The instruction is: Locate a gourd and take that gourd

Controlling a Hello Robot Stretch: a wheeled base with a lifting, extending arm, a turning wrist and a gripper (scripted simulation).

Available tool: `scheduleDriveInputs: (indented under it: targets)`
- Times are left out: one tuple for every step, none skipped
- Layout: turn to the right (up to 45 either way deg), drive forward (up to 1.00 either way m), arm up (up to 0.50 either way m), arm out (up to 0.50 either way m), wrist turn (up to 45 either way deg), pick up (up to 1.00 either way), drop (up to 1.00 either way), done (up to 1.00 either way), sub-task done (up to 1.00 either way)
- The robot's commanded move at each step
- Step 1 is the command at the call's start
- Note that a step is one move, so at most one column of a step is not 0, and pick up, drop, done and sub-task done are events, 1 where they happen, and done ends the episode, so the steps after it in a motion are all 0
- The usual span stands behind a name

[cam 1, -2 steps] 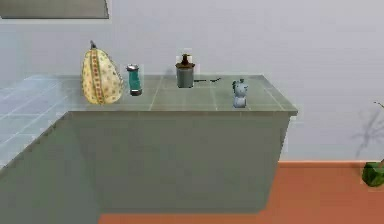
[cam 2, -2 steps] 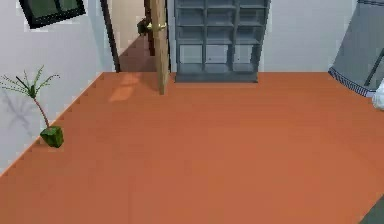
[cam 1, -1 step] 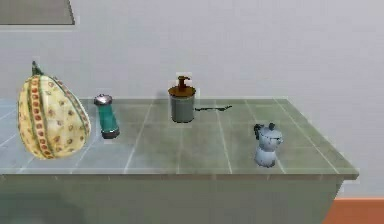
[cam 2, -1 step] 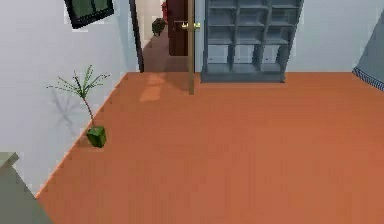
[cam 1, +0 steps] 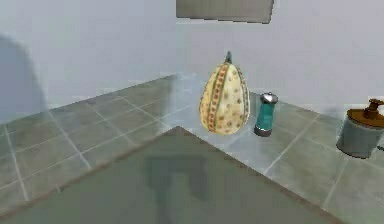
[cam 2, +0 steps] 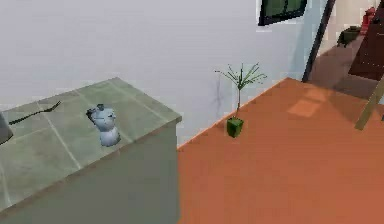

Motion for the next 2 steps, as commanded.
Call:
scheduleDriveInputs:
  targets:
    - [-45.0,0.0,0.0,0.0,0.0,0.0,0.0,0.0,0.0]
    - [-30.0,0.0,0.0,0.0,0.0,0.0,0.0,0.0,0.0]
